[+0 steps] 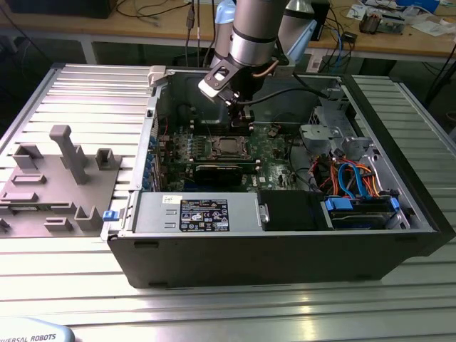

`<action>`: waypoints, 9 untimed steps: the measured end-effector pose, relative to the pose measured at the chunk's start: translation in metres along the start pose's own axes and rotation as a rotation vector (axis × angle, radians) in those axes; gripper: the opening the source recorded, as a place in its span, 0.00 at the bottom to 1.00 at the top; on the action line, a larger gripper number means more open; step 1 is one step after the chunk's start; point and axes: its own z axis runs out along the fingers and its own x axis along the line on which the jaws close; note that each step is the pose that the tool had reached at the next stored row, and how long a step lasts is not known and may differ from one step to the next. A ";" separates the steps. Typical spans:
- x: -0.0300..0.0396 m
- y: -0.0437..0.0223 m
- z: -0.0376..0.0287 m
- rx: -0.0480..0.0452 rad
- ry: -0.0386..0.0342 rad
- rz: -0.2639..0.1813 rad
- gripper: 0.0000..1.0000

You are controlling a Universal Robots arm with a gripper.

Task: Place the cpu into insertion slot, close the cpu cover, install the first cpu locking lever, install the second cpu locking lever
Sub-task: 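Install the first cpu locking lever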

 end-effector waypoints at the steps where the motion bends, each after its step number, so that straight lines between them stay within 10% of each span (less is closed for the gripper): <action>1: 0.0000 0.0000 0.0000 0.0000 -0.0001 -0.001 0.11; 9: 0.0000 0.0000 0.0000 0.0005 -0.0006 -0.009 0.11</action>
